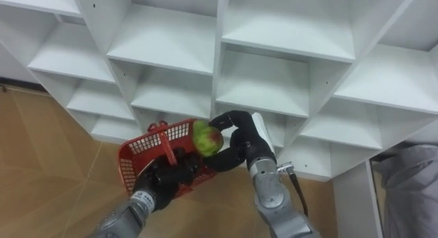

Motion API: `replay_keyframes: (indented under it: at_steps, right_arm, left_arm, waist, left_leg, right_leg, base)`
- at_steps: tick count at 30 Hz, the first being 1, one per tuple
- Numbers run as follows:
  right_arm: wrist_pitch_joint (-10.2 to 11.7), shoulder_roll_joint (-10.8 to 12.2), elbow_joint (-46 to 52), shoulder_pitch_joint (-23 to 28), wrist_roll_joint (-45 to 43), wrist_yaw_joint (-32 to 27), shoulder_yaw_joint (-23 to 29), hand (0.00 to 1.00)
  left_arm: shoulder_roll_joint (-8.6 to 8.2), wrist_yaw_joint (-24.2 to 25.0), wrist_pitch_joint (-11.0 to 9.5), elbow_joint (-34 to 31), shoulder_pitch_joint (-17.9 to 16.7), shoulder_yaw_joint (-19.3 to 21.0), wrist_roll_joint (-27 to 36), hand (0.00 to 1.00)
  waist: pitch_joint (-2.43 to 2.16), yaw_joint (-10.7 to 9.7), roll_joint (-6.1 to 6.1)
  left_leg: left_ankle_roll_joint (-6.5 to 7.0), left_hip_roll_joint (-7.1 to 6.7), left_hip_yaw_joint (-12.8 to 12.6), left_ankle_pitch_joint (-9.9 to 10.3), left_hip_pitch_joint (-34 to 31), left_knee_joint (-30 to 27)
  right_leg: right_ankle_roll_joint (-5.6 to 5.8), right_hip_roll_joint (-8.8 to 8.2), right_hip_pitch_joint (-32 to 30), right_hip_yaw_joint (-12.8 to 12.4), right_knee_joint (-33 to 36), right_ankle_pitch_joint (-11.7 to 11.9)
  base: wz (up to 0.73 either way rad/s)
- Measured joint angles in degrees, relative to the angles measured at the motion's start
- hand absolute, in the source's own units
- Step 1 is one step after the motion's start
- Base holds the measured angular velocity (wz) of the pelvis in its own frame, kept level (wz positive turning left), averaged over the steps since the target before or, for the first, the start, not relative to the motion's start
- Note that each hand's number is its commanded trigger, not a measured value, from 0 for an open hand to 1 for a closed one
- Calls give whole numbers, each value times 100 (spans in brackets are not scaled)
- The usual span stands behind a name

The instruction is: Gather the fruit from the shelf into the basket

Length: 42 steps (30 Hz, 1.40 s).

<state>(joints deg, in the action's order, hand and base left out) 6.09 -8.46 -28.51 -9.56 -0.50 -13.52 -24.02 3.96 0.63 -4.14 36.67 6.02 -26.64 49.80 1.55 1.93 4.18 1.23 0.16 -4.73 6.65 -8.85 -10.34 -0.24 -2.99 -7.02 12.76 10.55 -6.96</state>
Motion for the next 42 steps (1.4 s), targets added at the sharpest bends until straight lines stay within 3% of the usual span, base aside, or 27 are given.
replay_keyframes:
  at_steps: [17,23,29,33,42]
  right_arm:
    - [-21,-24,-42,-36,-1,28,-1,100]
    - [-78,-28,-90,-50,29,134,-17,100]
    - [-138,-44,-703,-473,283,206,-161,100]
    - [-269,-57,-983,-666,276,206,-184,100]
    - [-383,-77,-1388,-966,204,195,-175,100]
  left_arm:
    - [14,161,10,22,-29,-48,-1,100]
    - [88,238,109,28,-53,-55,-4,100]
    - [140,252,174,19,-59,-71,-1,100]
    - [147,463,175,-33,-57,-260,1,100]
    - [153,644,184,-8,-57,-318,7,100]
  waist:
    - [-17,6,22]
    - [-25,7,23]
    - [-38,16,44]
    - [-62,127,110]
    - [-33,168,312]
  left_leg:
    - [0,2,15,0,-48,-34]
    - [-1,2,52,-1,-160,-77]
    - [-1,3,54,-1,-172,-79]
    - [-1,1,55,-1,-164,-70]
    - [-1,0,106,-1,-213,-109]
  right_leg:
    - [-1,-2,-25,16,6,1]
    - [-6,-3,-105,54,18,3]
    - [-6,-5,-117,70,25,3]
    - [-8,-12,-111,94,25,1]
    - [-9,-7,-116,86,23,2]
  base:
    - [0]
    - [1]
    - [1]
    - [0]
    - [1]
